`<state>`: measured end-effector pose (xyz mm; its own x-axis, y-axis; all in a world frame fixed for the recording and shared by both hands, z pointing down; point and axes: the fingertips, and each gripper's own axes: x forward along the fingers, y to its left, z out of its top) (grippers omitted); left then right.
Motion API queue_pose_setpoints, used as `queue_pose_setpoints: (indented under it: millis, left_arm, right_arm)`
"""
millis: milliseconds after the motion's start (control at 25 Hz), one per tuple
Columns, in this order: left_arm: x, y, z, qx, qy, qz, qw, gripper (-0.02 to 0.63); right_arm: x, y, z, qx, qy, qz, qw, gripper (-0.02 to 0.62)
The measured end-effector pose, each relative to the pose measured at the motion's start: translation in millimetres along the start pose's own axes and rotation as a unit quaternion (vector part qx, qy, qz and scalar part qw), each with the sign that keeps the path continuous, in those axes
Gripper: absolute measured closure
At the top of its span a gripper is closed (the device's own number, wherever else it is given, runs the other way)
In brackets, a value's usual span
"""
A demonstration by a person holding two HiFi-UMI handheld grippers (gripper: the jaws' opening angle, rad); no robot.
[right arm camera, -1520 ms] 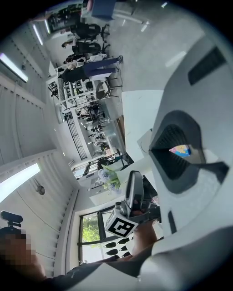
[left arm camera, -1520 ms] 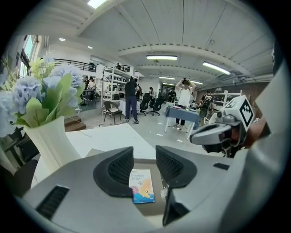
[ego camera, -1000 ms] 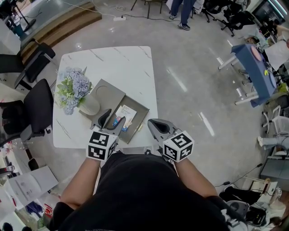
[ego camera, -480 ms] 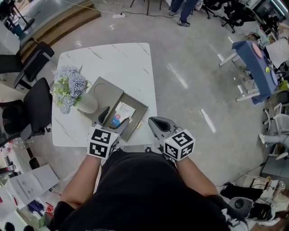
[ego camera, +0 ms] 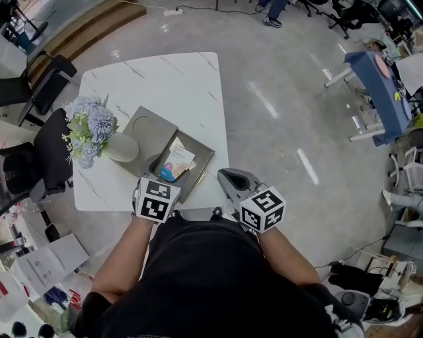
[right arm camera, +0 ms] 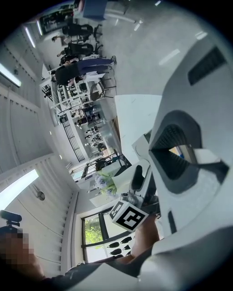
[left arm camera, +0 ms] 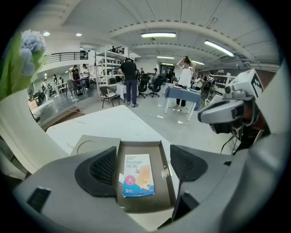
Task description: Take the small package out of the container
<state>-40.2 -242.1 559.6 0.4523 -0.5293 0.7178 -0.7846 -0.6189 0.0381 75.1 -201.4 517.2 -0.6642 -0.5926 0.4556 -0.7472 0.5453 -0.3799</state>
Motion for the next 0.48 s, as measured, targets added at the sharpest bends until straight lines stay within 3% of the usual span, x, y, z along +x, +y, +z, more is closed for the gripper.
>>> queue_pose_setpoints:
  millis: [240, 480]
  left_arm:
    - [44, 7, -39, -0.018, 0.078, 0.011, 0.9967, 0.239]
    - [76, 11, -62, -0.018, 0.122, 0.013, 0.9923, 0.233]
  right_arm:
    - [10, -8, -11, 0.007, 0.022, 0.010, 1.000, 0.595]
    - [19, -15, -25, 0.014, 0.046, 0.020, 0.999, 0.595]
